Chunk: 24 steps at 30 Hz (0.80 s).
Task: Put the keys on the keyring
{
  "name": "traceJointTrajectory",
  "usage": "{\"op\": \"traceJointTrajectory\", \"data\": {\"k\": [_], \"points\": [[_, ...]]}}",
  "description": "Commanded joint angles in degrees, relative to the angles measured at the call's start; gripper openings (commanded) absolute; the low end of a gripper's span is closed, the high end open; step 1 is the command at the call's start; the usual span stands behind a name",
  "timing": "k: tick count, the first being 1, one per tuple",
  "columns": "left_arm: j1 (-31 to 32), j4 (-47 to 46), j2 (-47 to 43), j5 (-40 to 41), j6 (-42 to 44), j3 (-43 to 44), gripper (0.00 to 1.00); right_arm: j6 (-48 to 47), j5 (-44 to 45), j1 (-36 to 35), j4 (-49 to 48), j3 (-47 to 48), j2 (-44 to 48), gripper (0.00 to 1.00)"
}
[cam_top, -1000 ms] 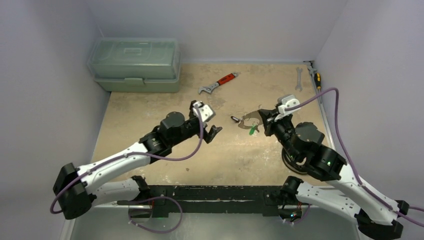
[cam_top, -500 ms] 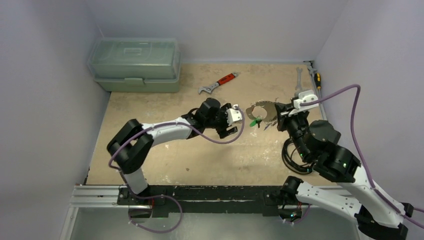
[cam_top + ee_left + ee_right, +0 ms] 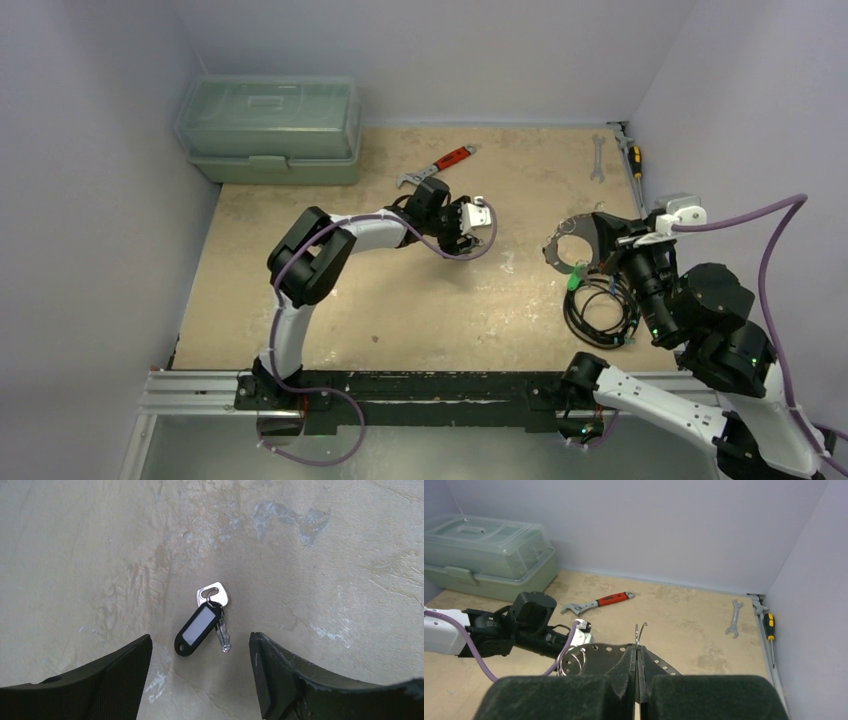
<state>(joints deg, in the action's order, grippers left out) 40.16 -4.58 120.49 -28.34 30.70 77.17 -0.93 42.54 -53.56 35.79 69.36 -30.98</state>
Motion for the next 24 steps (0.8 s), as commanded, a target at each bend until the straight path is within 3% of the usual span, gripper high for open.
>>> {"op": "traceJointTrajectory", "data": {"k": [1,4,9,18,24], "points": [[0.6,-2.0,1.3,-4.5,5.3,3.3,0.70,2.1,0.1,0.1,2.0,2.1,1.0,0.00],[0.9,-2.8,2.2,-3.7,5.8,4.4,0.69,2.9,-0.5,0.1,2.6,2.1,1.4,0.00],[1.2,7.6,5.8,-2.1,10.7,10.1,0.61,3.5,-1.5,0.1,3.2,2.4,1.9,0.00],[1.2,20.9,8.3,-1.8,15.6,14.7,0.02,3.7,-3.1,0.0,3.0,1.2,2.2,0.00],[1.1,15.4,-0.1,-4.9,6.2,9.2,0.00,3.9,-3.6,0.0,2.5,1.2,2.1,0.00]]}}
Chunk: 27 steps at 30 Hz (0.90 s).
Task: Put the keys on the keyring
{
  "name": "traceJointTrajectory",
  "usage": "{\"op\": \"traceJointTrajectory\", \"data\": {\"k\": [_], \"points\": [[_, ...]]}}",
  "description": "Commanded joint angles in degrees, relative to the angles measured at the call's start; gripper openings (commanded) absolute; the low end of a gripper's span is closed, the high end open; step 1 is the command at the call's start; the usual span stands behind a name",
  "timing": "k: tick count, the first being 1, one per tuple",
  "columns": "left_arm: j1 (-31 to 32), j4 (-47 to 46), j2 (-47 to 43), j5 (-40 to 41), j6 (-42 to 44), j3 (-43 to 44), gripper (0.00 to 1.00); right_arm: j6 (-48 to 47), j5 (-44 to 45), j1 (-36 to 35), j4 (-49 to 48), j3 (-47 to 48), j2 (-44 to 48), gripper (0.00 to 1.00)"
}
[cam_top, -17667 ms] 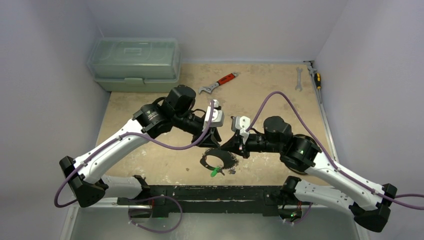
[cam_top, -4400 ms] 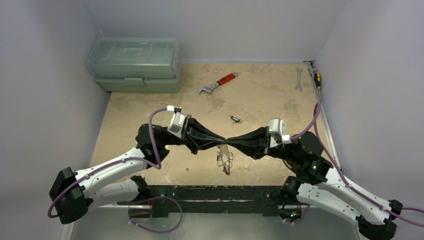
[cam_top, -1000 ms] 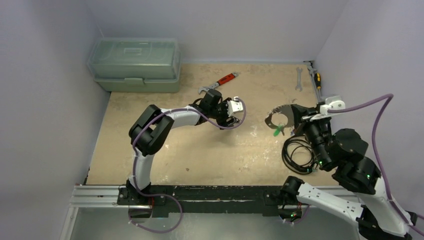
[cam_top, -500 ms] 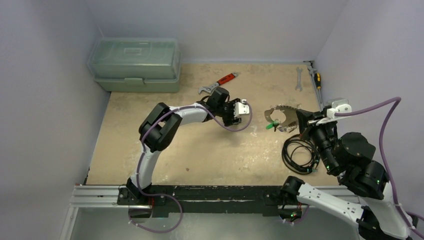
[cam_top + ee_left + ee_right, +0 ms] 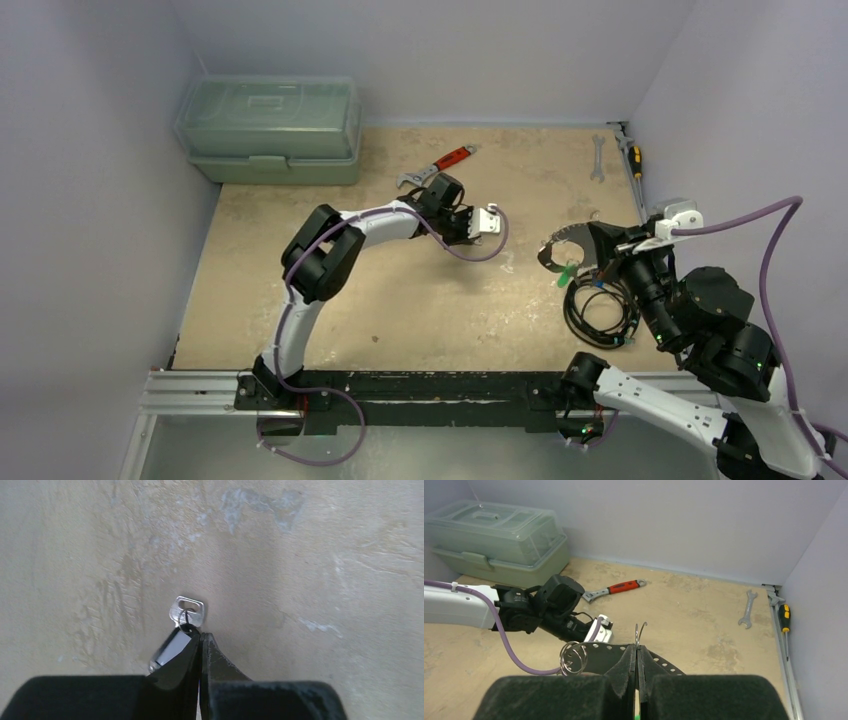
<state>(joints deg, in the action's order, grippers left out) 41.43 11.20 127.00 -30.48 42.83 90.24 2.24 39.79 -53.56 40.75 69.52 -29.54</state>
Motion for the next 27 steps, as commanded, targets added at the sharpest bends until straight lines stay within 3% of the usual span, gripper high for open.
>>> {"op": "traceJointTrajectory", "data": {"k": [1,7,14,17,20,22,27], "points": [[-0.2,-1.8,-9.0,-3.1,-8.5,-5.3,0.00,0.7,-1.0,0.0,-2.7,0.9,0.6,0.00],[0.9,-10.0,-24.3,-0.3,-23.2,-19.7,0.00,0.9,-3.1,0.0,-5.4,-1.5,0.6,0.00],[3.0,-15.3,-41.0,10.9,-35.6,-39.1,0.00,1.9,-6.3,0.1,-8.8,-5.6,-0.8,0.00],[3.4,-21.1,-42.6,17.2,-44.5,-43.7,0.19,2.0,-6.8,0.1,-10.8,-7.0,-1.9,0.00],[3.5,-25.6,-39.2,20.8,-55.9,-41.1,0.35,2.4,-7.4,0.1,-11.7,-7.3,-3.4,0.00],[4.5,-22.9,-35.5,20.7,-54.9,-35.5,0.43,2.6,-7.7,0.1,-11.4,-7.0,-3.8,0.00],[5.1,-18.4,-26.2,11.0,-37.5,-25.2,0.49,2.4,-7.3,0.0,-9.4,-5.4,-2.8,0.00]]}}
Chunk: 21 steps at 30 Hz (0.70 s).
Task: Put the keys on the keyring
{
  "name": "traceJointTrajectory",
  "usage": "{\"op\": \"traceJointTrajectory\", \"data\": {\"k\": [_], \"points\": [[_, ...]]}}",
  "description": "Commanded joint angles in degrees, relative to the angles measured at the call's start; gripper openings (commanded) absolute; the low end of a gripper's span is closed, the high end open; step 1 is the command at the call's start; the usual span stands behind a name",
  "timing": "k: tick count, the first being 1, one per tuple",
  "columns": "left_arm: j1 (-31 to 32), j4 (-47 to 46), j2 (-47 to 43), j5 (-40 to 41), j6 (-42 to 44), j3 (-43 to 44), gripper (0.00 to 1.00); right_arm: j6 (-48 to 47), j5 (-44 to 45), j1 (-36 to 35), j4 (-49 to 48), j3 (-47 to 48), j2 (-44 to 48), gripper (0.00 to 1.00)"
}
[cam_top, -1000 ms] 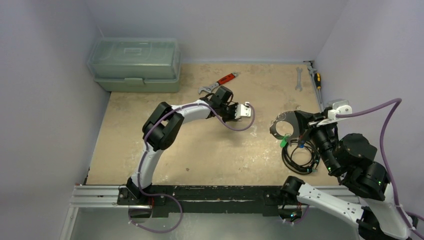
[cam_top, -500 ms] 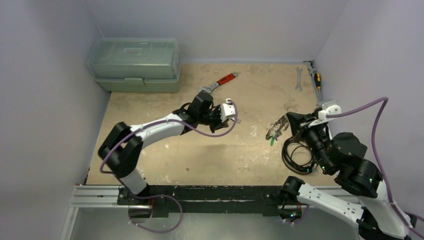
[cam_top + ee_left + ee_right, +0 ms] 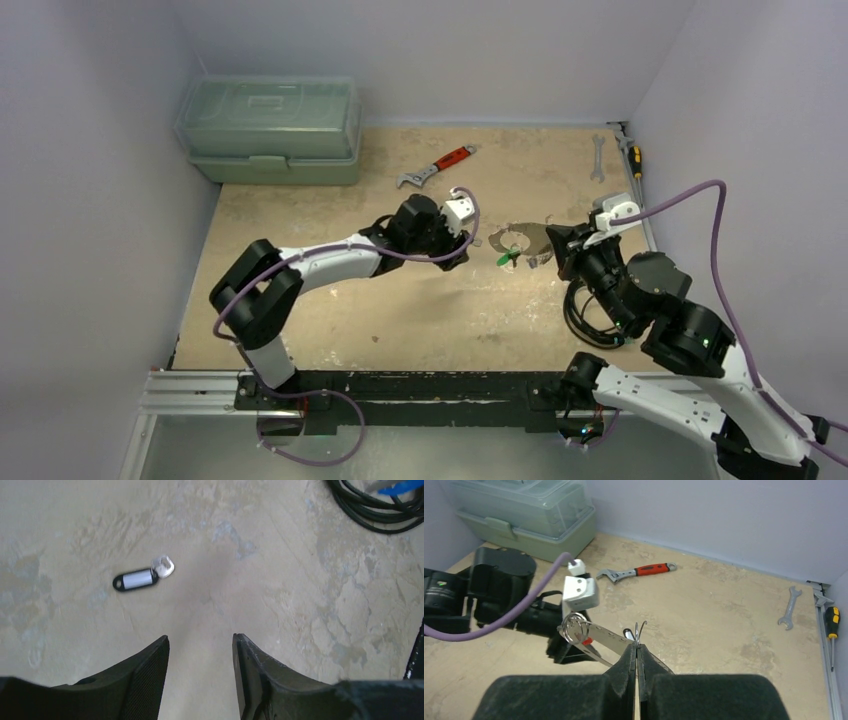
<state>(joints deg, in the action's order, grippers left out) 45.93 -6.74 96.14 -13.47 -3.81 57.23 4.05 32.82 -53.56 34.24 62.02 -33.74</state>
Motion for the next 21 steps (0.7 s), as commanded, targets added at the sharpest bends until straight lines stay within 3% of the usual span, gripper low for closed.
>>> {"op": "traceJointTrajectory", "data": {"k": [1,8,14,21], "points": [[0.5,0.6,6.7,-6.8,12.7,9.8,0.49,0.6,-0.3,0.0,-2.5,2.5,1.6,0.00],[-2.1,3.9,18.3,-17.4,31.8,17.9,0.61,1.9,-0.1,0.0,2.3,5.2,3.1,0.00],[-5.9,5.4,24.2,-25.3,37.9,22.5,0.62,2.6,0.1,0.0,7.6,8.5,4.5,0.00],[-8.1,4.9,28.1,-33.3,42.2,26.9,0.54,3.2,-0.6,0.0,9.5,8.2,5.7,0.00]]}}
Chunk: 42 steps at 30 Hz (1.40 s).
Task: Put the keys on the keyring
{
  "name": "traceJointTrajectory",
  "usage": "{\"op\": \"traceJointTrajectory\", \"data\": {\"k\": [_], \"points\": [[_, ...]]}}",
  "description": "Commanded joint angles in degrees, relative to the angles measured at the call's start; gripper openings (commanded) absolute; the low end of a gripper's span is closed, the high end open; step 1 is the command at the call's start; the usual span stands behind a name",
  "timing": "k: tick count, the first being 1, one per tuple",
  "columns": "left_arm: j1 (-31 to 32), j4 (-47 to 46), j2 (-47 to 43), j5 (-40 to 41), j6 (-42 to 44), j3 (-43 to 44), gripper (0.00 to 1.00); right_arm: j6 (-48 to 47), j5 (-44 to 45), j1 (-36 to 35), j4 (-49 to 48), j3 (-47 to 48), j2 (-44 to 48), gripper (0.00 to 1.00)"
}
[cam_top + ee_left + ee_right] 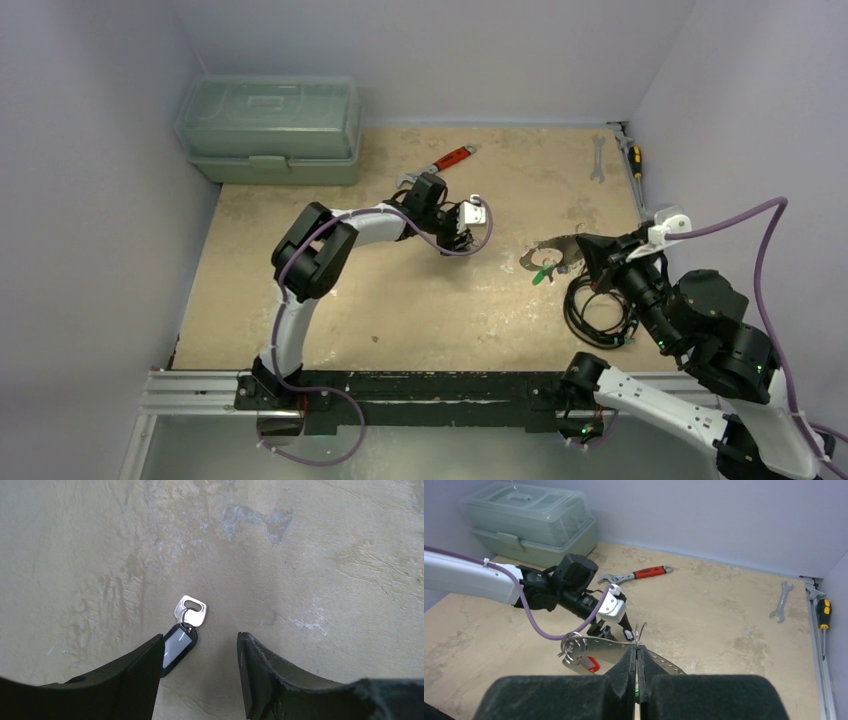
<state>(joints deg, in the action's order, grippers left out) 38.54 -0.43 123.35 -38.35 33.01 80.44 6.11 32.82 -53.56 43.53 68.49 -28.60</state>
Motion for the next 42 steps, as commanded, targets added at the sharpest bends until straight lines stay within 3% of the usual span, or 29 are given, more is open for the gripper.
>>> {"op": "traceJointTrajectory", "data": {"k": [1,8,17,22,25,30,32,35,42], "points": [[-0.7,-1.8,1.1,-7.9,5.4,4.1,0.54,1.3,-0.6,0.1,0.3,1.6,0.7,0.00],[-0.8,10.1,7.9,-7.2,4.9,15.1,0.48,1.2,-1.1,0.0,0.1,1.0,1.8,0.00],[-1.1,12.6,10.0,-6.1,4.5,17.5,0.47,1.8,-1.8,0.0,0.4,0.7,2.6,0.00],[-1.1,13.9,10.2,-5.6,4.7,17.9,0.39,1.9,-1.9,0.0,0.3,0.3,2.8,0.00],[-1.0,12.5,8.8,-5.2,4.1,16.4,0.41,1.9,-2.0,0.0,0.3,0.2,2.8,0.00],[-1.8,5.9,3.4,-4.1,-1.1,12.8,0.57,2.1,-2.2,0.0,0.3,0.2,2.7,0.00],[-2.1,2.6,1.0,0.6,-4.1,11.9,0.63,2.2,-2.2,0.0,0.0,0.0,2.8,0.00],[-2.4,2.3,0.0,7.1,-7.9,13.2,0.57,2.1,-2.5,0.0,-0.7,-0.6,2.7,0.00],[-2.6,-1.4,-5.2,12.0,-15.0,6.8,0.49,1.8,-2.5,0.0,-1.9,-1.7,2.6,0.00]]}}
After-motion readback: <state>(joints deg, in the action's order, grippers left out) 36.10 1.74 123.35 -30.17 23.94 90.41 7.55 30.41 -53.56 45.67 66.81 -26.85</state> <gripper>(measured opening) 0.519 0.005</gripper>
